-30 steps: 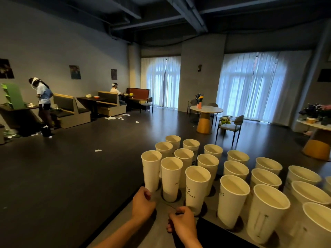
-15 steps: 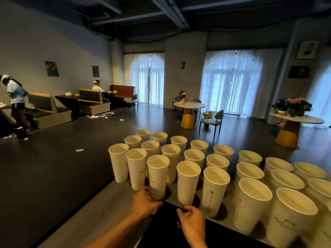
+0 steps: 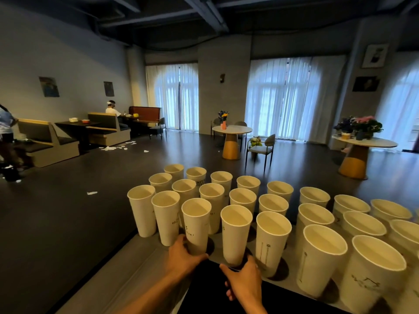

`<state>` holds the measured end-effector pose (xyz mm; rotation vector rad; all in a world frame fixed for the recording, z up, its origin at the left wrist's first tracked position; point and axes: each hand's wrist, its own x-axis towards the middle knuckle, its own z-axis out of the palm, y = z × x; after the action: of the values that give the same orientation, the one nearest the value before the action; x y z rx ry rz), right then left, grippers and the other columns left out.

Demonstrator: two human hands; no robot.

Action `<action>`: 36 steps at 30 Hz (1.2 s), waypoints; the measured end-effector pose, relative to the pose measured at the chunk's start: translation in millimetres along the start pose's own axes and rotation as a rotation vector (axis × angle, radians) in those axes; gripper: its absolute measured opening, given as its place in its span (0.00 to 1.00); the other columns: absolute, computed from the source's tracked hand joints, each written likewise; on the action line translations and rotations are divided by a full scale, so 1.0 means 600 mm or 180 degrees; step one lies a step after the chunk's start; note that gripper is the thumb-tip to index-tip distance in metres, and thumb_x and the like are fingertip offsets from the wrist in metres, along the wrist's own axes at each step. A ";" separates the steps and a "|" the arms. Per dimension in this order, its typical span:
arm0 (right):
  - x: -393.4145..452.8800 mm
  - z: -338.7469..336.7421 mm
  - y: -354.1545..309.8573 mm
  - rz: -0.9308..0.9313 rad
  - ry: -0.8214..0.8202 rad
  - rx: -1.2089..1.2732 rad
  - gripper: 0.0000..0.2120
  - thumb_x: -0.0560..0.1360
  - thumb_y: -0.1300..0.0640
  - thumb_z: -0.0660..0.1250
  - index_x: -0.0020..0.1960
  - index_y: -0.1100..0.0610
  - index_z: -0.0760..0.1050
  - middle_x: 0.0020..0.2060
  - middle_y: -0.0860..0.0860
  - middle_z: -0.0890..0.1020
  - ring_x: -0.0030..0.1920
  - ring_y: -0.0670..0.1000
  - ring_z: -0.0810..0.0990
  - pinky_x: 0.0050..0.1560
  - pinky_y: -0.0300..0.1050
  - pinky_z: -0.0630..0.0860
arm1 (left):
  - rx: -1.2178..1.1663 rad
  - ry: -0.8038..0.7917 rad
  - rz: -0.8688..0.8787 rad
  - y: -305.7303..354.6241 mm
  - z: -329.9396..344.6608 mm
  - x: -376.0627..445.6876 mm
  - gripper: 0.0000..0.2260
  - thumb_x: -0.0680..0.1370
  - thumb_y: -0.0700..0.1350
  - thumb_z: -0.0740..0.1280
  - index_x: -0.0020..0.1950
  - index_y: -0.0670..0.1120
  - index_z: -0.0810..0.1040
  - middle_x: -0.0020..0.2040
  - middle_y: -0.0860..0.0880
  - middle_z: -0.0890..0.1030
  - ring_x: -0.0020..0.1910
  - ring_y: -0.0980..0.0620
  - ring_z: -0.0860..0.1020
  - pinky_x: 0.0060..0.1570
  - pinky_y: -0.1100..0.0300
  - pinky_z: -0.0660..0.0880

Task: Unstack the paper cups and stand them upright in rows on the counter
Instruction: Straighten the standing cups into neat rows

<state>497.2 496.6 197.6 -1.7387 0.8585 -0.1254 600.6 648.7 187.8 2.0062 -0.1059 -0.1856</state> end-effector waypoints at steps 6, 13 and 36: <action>0.003 0.008 -0.002 -0.0127 0.0089 0.0032 0.26 0.70 0.55 0.77 0.63 0.52 0.69 0.28 0.55 0.83 0.22 0.54 0.80 0.24 0.50 0.81 | 0.0067 -0.0005 0.0068 -0.009 -0.007 0.003 0.35 0.65 0.46 0.82 0.68 0.49 0.71 0.68 0.48 0.76 0.68 0.47 0.75 0.66 0.49 0.74; 0.005 0.015 -0.005 -0.0260 0.0089 -0.0085 0.21 0.70 0.52 0.76 0.58 0.48 0.70 0.27 0.54 0.83 0.24 0.55 0.82 0.25 0.50 0.81 | 0.0288 -0.0015 0.0086 -0.007 -0.010 0.002 0.33 0.65 0.48 0.81 0.67 0.51 0.71 0.66 0.50 0.78 0.66 0.48 0.76 0.65 0.49 0.75; -0.022 -0.041 0.057 -0.0257 -0.0342 0.0119 0.12 0.75 0.57 0.72 0.57 0.51 0.74 0.32 0.55 0.85 0.32 0.53 0.85 0.33 0.46 0.83 | 0.0382 0.0372 -0.0121 -0.004 0.013 -0.047 0.11 0.69 0.36 0.75 0.43 0.44 0.74 0.40 0.46 0.80 0.38 0.52 0.78 0.39 0.56 0.77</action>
<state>459.4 481.7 180.8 -1.7295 0.7040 -0.1002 571.6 647.0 184.7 2.1346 -0.0045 -0.0876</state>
